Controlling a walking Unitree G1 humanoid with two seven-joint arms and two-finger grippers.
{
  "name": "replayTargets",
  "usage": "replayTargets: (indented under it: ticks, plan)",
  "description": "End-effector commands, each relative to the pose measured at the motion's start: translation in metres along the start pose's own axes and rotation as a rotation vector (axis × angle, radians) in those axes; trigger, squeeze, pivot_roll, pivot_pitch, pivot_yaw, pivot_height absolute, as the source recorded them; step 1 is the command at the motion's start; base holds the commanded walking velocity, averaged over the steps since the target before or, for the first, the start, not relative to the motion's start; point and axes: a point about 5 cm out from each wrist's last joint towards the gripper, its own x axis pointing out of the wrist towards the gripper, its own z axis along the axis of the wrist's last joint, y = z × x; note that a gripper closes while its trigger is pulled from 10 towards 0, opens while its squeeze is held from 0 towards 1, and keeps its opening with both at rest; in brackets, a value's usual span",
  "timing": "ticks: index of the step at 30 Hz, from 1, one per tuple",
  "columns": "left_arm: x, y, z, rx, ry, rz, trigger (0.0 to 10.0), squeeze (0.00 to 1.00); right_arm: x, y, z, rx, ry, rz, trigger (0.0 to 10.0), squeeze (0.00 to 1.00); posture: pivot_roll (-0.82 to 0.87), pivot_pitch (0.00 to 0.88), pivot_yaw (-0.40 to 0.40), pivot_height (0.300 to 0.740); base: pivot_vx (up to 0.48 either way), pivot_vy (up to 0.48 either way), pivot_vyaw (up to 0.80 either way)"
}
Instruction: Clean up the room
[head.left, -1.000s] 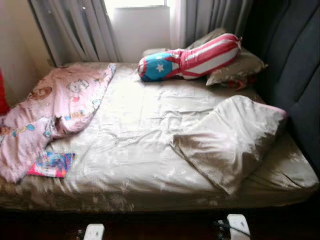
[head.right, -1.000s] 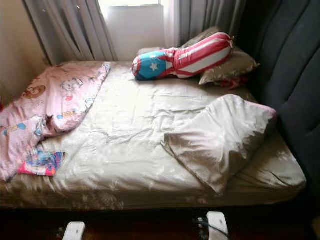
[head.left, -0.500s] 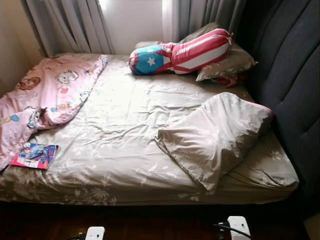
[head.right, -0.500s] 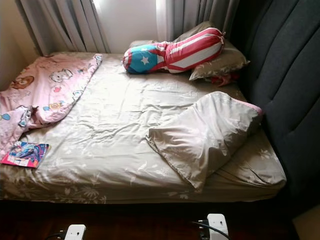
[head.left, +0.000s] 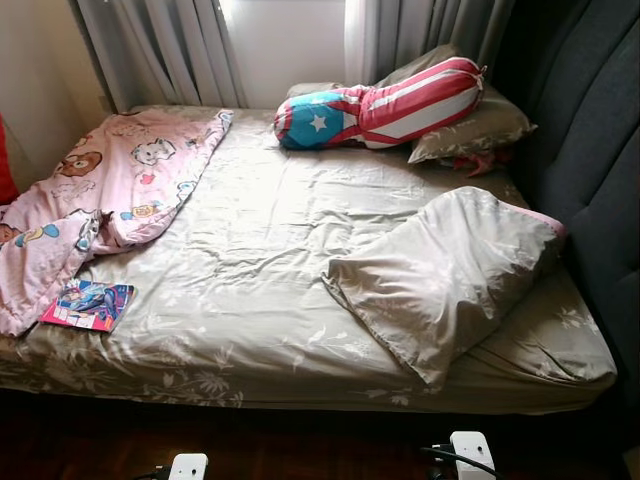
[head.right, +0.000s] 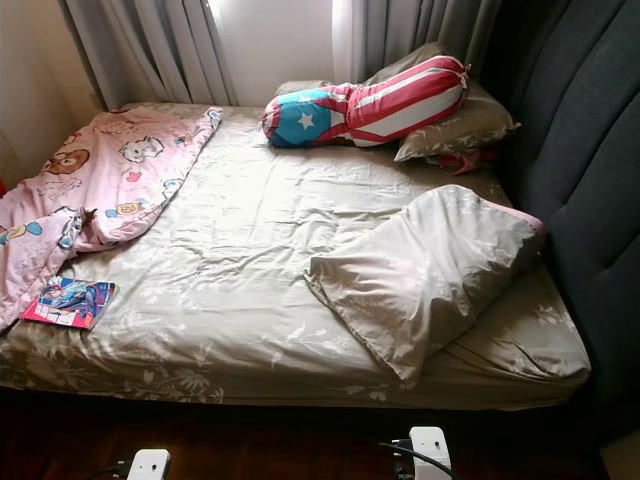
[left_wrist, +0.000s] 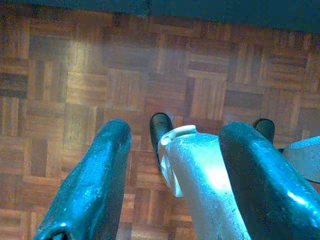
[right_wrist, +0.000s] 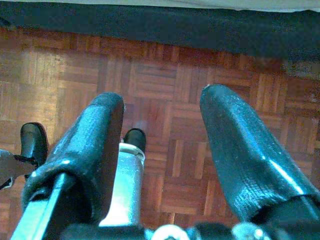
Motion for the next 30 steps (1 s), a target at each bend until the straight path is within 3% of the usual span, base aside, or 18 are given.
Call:
replayTargets:
  ticks: [1,30]
  plan:
    - [-0.0001,0.0025,0.0,0.001,0.009,0.005,10.0,0.0,0.0002,-0.0005,0.0016,0.014,-0.007,-0.005,10.0,0.0,-0.05,0.0,-0.014,0.74,0.296,0.0,0.0]
    - [0.0009,0.0007,0.0039,0.008,0.001,-0.003,10.0,0.0,0.0008,-0.001,0.0056,0.035,-0.023,-0.003,10.0,0.0,-0.06,0.0,-0.01,0.74,0.336,0.0,0.0]
